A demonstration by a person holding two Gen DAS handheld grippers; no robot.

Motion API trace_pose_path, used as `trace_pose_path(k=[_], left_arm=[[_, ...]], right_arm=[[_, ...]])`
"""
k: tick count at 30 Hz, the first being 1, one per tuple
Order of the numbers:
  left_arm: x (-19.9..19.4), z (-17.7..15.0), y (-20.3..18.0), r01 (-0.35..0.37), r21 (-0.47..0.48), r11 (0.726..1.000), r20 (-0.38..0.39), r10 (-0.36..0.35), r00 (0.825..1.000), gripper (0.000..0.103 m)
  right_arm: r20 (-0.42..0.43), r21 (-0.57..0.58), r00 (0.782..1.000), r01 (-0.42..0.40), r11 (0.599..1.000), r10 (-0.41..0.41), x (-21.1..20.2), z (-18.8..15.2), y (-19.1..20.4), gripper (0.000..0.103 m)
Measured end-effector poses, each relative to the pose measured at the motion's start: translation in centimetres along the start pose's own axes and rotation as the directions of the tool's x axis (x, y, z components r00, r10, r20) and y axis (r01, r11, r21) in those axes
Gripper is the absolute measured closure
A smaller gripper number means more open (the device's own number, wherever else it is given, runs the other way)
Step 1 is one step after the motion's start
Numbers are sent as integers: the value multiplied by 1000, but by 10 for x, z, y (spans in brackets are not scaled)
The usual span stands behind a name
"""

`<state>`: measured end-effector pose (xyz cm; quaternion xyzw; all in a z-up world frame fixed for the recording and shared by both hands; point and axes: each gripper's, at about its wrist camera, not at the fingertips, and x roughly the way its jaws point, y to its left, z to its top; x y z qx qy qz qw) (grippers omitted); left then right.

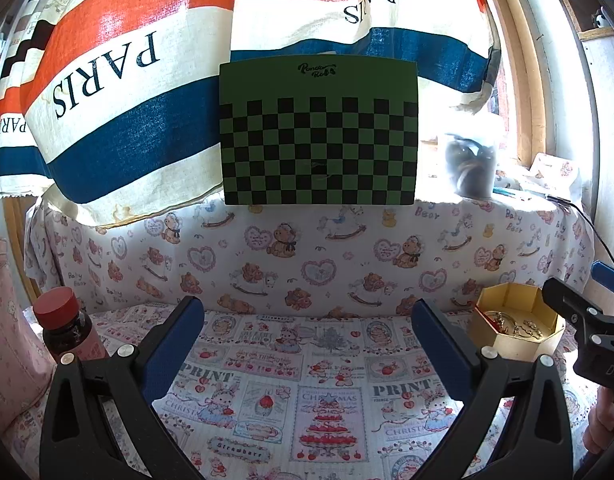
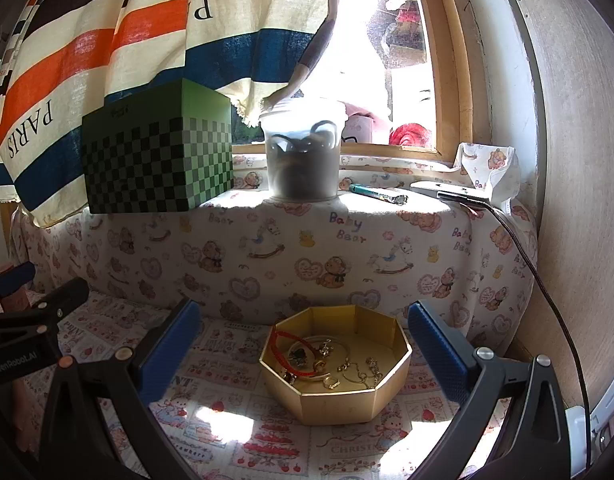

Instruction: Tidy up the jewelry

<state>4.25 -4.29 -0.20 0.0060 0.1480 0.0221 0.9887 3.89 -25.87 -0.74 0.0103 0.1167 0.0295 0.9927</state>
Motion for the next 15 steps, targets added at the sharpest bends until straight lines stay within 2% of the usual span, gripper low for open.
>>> trace_pose_path(k=[15], left_arm=[[-2, 0, -9, 76, 40, 996, 3, -77, 997, 0]], right_arm=[[-20, -24, 1000, -17, 1000, 17, 4, 1, 4, 0]])
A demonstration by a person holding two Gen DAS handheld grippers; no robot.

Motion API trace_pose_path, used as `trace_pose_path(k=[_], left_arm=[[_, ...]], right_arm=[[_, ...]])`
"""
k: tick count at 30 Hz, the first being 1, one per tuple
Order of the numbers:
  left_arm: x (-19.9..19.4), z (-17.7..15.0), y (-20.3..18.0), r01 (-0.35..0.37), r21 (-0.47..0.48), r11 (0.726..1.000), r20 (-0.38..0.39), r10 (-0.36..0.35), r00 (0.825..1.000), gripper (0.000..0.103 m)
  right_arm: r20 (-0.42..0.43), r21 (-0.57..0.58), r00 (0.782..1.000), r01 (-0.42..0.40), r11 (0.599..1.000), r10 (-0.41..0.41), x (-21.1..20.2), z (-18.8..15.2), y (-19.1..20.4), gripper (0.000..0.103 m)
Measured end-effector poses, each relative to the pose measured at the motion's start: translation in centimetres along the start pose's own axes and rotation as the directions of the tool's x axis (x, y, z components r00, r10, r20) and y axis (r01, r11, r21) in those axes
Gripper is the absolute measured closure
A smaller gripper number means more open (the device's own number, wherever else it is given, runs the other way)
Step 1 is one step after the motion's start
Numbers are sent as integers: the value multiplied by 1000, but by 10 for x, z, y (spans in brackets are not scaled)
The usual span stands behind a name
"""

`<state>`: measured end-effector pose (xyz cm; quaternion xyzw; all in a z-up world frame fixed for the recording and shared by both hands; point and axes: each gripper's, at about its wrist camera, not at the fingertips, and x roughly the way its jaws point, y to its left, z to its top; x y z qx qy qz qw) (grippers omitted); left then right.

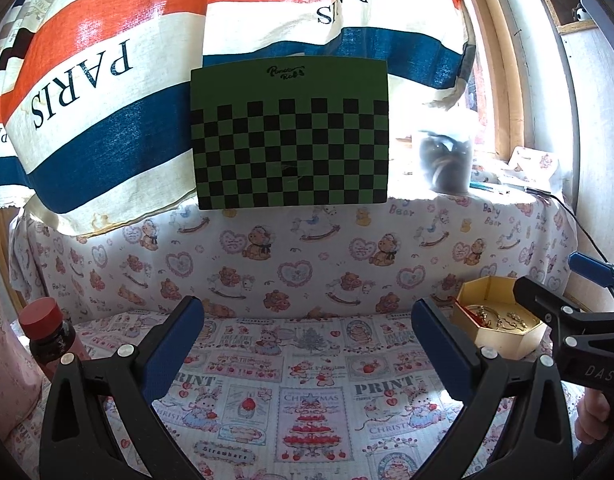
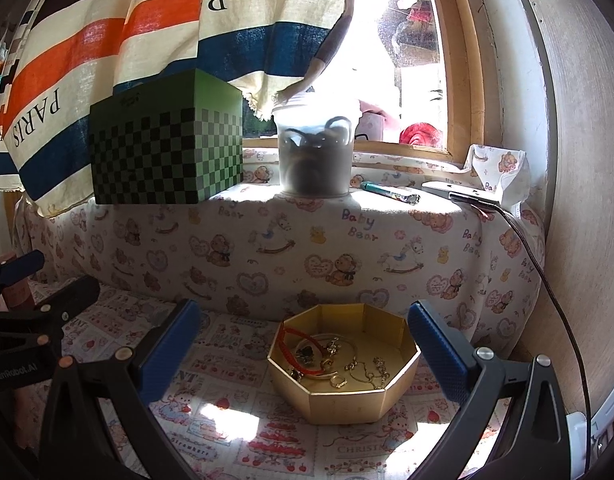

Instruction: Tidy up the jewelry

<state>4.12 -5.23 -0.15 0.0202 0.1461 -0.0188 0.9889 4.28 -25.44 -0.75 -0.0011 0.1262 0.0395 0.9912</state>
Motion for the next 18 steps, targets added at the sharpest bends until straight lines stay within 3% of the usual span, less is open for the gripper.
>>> trace_pose_path(k=[18], left_arm=[[-3, 0, 1, -52, -5, 999, 10, 52, 999, 0]], right_arm=[[-5, 17, 1000, 6, 1000, -6, 1, 0, -2, 0]])
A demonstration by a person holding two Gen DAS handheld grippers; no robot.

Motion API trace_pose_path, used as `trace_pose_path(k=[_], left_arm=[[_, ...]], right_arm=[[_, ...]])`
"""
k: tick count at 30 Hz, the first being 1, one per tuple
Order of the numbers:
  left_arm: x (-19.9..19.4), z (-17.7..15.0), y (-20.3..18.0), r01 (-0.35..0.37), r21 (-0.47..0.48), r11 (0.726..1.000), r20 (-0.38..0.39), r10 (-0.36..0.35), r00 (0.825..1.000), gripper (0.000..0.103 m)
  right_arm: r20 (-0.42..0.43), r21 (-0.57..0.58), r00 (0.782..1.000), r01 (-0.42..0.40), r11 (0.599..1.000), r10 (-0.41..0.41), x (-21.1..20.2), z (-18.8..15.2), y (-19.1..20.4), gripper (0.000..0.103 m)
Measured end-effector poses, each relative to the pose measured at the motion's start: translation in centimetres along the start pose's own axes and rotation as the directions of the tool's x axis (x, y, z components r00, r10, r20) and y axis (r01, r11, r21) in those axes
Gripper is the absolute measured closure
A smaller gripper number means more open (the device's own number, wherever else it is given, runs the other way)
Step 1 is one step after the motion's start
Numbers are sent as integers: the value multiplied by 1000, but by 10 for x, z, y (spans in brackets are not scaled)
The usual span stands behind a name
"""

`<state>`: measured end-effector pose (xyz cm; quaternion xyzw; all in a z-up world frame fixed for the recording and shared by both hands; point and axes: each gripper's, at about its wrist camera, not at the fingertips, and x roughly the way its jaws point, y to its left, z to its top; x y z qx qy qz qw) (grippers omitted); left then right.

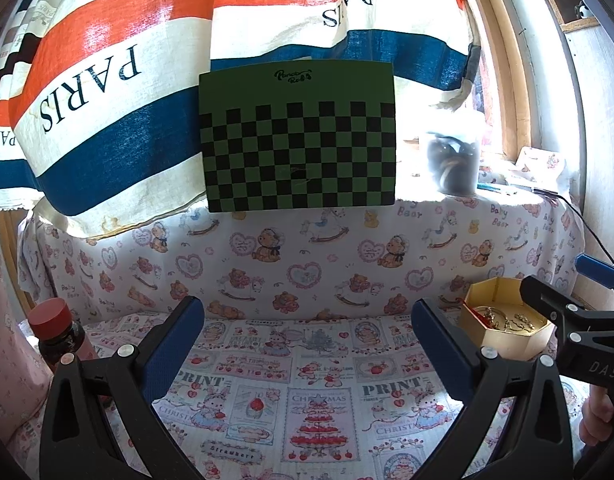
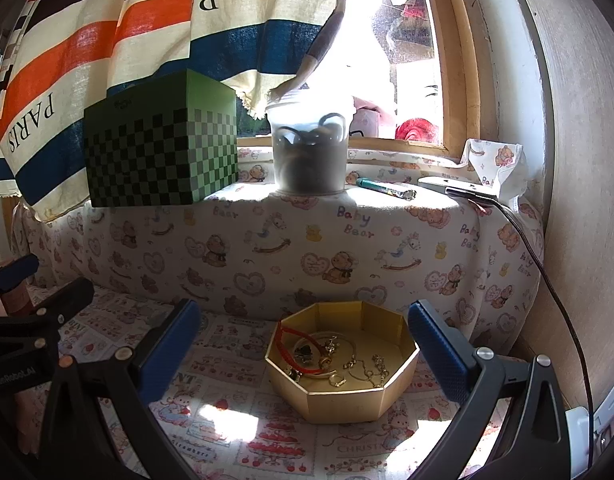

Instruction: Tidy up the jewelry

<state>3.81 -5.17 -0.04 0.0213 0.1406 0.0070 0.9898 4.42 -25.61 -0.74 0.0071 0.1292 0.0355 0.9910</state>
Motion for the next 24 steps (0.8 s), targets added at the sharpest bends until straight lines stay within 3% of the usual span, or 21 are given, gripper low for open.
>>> trace_pose_path(k=[13, 24], left_arm=[[0, 1, -11, 18, 49, 999, 6, -18, 1000, 0], [1, 1, -2, 11, 6, 1000, 0, -11, 1000, 0]], right_arm=[[3, 7, 1000, 2, 1000, -2, -1, 0, -1, 0], [-39, 0, 999, -12, 1000, 12, 8, 0, 0, 0]])
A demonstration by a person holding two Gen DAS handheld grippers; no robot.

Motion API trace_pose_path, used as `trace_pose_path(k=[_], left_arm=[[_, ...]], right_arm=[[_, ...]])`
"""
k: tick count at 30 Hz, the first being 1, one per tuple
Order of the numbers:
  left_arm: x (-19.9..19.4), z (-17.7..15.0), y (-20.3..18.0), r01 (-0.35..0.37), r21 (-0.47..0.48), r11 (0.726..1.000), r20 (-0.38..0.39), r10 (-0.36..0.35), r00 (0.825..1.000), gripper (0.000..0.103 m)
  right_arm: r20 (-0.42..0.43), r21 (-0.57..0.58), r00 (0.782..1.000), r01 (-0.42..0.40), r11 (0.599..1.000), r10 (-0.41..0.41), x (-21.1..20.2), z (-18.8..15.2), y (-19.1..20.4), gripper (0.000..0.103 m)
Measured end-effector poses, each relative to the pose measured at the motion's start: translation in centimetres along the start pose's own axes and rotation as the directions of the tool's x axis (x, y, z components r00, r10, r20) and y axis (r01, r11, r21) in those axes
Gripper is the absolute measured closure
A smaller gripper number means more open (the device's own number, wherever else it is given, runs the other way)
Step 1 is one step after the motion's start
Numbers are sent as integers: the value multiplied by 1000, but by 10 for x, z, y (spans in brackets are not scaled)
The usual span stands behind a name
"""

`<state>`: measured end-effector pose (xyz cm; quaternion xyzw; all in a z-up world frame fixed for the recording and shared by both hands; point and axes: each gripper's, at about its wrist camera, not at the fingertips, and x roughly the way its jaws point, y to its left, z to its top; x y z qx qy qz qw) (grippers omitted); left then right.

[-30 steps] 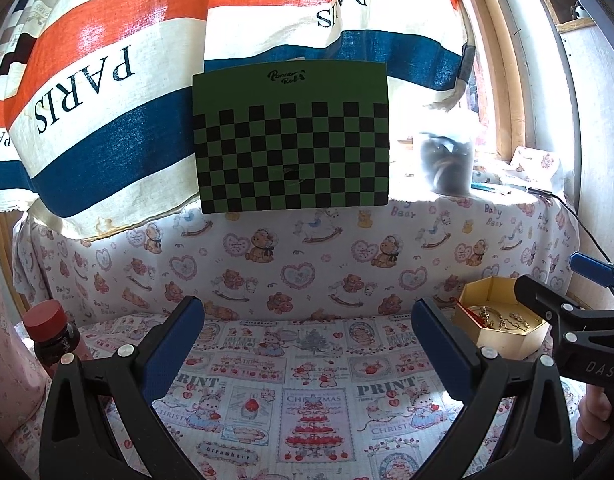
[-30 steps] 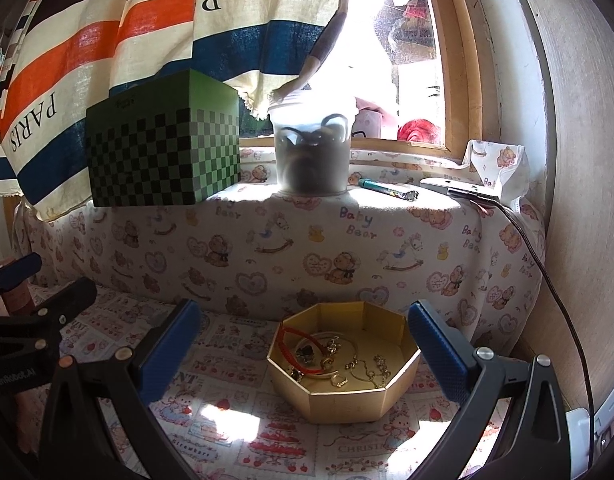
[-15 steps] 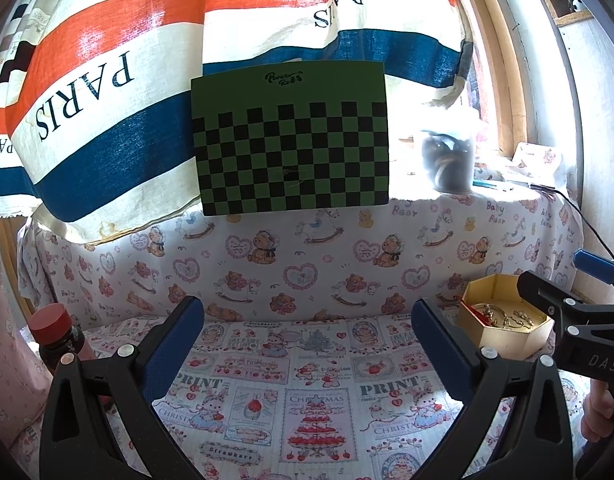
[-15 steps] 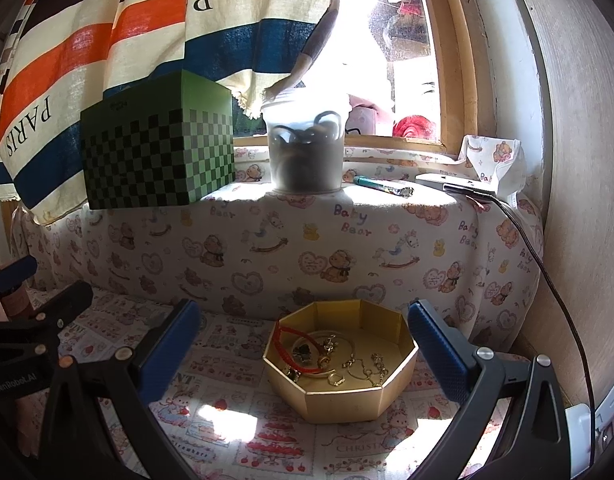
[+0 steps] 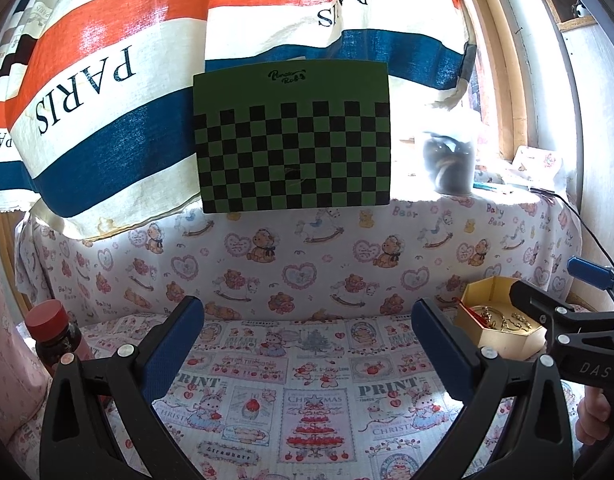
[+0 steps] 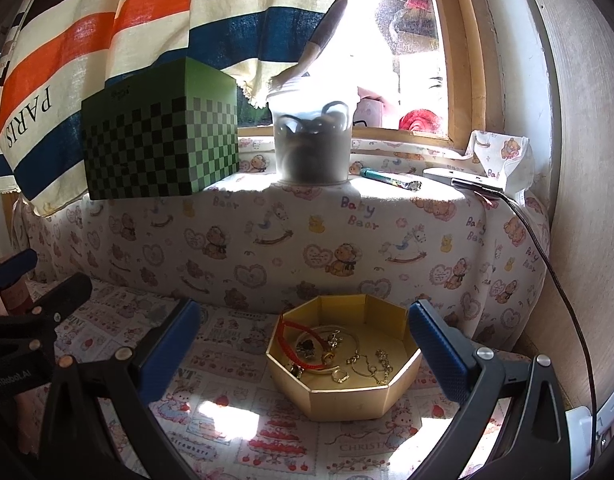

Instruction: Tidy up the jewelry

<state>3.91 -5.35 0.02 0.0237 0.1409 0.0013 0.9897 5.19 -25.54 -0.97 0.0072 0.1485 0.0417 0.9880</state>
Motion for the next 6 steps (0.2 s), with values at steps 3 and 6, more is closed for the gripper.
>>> trace_pose_path(k=[3, 6], left_arm=[[-3, 0, 5, -11, -22, 1000, 10, 11, 1000, 0], [1, 0, 2, -11, -5, 1000, -8, 11, 1000, 0]], right_arm=[[-6, 21, 1000, 2, 1000, -2, 1, 0, -4, 0], [-17, 33, 1000, 7, 999, -7, 3, 0, -6, 0]])
